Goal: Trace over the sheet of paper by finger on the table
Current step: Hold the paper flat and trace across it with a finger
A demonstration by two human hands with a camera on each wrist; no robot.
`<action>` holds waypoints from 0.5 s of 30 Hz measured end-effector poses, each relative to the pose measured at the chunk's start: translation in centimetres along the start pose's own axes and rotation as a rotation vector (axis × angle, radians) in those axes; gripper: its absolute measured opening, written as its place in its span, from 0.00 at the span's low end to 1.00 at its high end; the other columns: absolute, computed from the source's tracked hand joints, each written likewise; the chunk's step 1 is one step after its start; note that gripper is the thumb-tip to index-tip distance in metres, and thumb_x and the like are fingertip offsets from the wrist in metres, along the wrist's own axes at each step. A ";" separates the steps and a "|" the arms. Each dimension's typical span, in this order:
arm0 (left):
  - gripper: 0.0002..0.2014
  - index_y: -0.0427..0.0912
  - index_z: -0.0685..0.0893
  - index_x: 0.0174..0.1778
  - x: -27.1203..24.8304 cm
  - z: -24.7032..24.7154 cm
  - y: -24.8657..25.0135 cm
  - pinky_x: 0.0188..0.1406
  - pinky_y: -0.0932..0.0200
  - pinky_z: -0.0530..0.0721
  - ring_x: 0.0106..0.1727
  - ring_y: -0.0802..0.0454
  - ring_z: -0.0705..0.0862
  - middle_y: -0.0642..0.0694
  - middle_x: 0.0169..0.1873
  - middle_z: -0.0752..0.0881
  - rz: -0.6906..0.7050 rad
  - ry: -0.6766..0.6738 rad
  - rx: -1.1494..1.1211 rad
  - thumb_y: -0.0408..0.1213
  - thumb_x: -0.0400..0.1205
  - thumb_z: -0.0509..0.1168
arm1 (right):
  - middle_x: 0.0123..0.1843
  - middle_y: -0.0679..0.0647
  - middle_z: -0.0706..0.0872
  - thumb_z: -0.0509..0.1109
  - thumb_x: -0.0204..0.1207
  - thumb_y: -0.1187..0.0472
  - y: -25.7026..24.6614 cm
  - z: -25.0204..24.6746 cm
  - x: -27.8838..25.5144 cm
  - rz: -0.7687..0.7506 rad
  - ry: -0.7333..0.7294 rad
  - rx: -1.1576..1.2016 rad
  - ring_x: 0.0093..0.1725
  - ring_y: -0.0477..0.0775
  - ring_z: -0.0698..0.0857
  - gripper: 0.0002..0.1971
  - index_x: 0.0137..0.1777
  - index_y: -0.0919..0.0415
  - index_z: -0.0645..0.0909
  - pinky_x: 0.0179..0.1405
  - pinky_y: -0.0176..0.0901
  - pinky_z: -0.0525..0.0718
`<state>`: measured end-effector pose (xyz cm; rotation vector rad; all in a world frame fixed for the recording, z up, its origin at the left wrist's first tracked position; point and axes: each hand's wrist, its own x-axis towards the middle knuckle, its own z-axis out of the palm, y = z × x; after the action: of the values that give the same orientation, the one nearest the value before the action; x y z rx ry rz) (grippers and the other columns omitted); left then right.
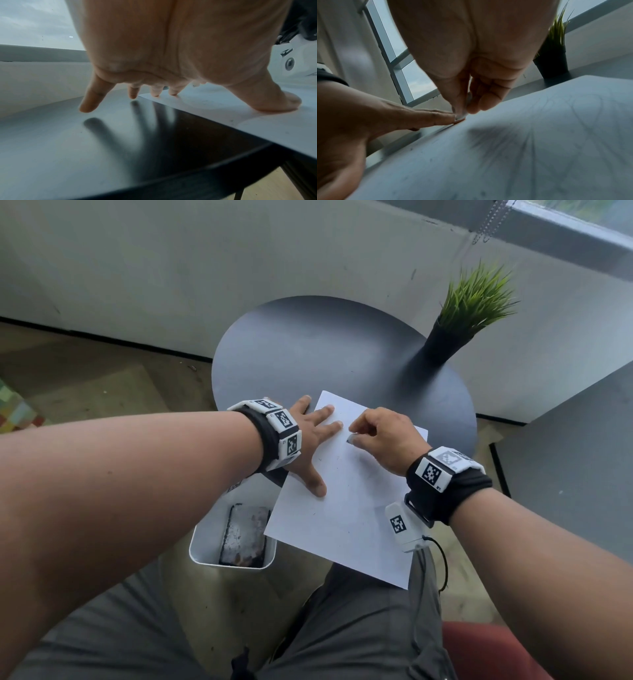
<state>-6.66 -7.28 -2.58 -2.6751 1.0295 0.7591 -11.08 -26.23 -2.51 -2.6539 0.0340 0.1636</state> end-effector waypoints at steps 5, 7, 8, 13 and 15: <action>0.66 0.61 0.34 0.88 -0.5 -0.4 0.2 0.78 0.21 0.56 0.88 0.34 0.33 0.53 0.88 0.33 -0.008 -0.033 -0.023 0.77 0.65 0.71 | 0.40 0.47 0.84 0.75 0.73 0.55 0.6 0.2 0.5 0.080 -0.033 0.060 0.43 0.49 0.83 0.01 0.43 0.48 0.87 0.44 0.39 0.78; 0.67 0.61 0.34 0.88 -0.1 -0.2 0.1 0.78 0.21 0.57 0.87 0.33 0.34 0.53 0.88 0.33 -0.005 -0.031 -0.023 0.78 0.63 0.71 | 0.39 0.47 0.85 0.74 0.73 0.53 0.7 0.1 0.8 0.111 -0.039 0.016 0.43 0.51 0.83 0.03 0.43 0.50 0.85 0.40 0.40 0.78; 0.68 0.61 0.34 0.88 0.1 -0.1 0.1 0.78 0.22 0.57 0.87 0.32 0.34 0.52 0.88 0.34 -0.003 -0.032 -0.020 0.78 0.62 0.72 | 0.40 0.48 0.86 0.73 0.74 0.52 0.7 0.2 0.9 0.118 -0.036 -0.022 0.44 0.52 0.83 0.05 0.44 0.51 0.84 0.41 0.41 0.77; 0.69 0.61 0.33 0.87 0.3 0.1 0.1 0.80 0.23 0.55 0.87 0.31 0.34 0.53 0.88 0.33 0.012 -0.033 -0.003 0.80 0.61 0.71 | 0.43 0.51 0.86 0.70 0.77 0.54 -1.4 1.4 -1.9 -0.078 -0.188 -0.134 0.45 0.55 0.83 0.06 0.44 0.54 0.79 0.45 0.46 0.79; 0.69 0.62 0.33 0.87 0.3 0.1 0.1 0.79 0.22 0.55 0.87 0.30 0.34 0.54 0.88 0.32 0.019 -0.041 0.004 0.80 0.61 0.71 | 0.39 0.49 0.86 0.70 0.78 0.54 -2.4 1.2 -3.4 -0.252 -0.380 -0.210 0.42 0.54 0.82 0.05 0.43 0.54 0.79 0.43 0.45 0.78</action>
<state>-6.56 -7.45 -2.83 -2.6387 1.0463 0.8119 -14.50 -23.52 -2.02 -2.7553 -0.4627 0.6111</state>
